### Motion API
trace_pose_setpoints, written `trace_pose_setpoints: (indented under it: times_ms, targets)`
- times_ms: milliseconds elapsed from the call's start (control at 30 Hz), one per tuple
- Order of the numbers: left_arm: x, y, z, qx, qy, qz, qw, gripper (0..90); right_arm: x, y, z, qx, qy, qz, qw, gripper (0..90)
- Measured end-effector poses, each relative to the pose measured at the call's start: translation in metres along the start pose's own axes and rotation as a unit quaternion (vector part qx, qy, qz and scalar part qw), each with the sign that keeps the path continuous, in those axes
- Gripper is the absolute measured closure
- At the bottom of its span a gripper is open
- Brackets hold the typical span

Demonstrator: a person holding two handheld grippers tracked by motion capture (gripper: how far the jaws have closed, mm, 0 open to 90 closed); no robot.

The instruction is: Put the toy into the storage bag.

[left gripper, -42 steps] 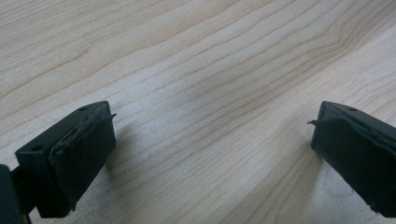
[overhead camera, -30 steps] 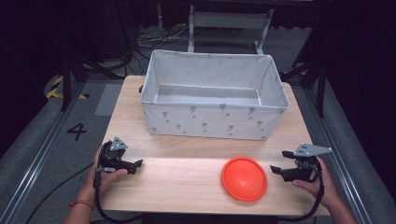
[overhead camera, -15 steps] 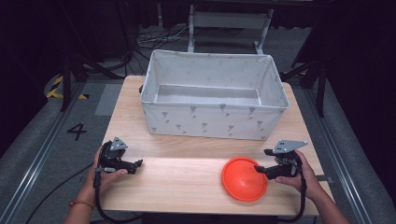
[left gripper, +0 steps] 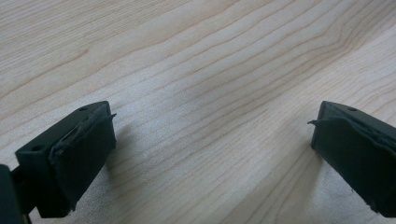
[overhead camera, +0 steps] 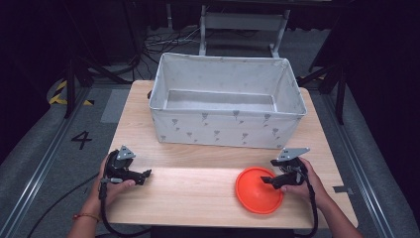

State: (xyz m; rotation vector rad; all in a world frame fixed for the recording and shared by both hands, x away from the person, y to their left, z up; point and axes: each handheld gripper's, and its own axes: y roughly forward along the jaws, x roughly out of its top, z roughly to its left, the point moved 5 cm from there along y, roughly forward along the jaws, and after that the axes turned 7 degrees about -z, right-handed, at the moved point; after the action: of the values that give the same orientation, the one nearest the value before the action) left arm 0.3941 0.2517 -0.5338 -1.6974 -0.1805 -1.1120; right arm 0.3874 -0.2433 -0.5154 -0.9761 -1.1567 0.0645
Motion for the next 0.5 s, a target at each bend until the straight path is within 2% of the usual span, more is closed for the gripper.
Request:
trace_pose_setpoints:
  times_ms: [167,300,500]
  targets:
    - [0.0,0.0,0.0,0.0,0.0,0.0,1.0,0.2,-0.006,0.005,-0.002,0.004,0.008,0.006,0.9999,20.8]
    - [0.0,0.0,0.0,0.0,0.0,0.0,1.0,0.1,-0.009,0.004,-0.001,0.012,0.013,0.0,0.9998,21.5]
    - [0.0,0.0,0.0,0.0,0.0,0.0,1.0,0.2,-0.012,0.001,0.008,0.027,-0.005,0.001,0.9996,26.6]
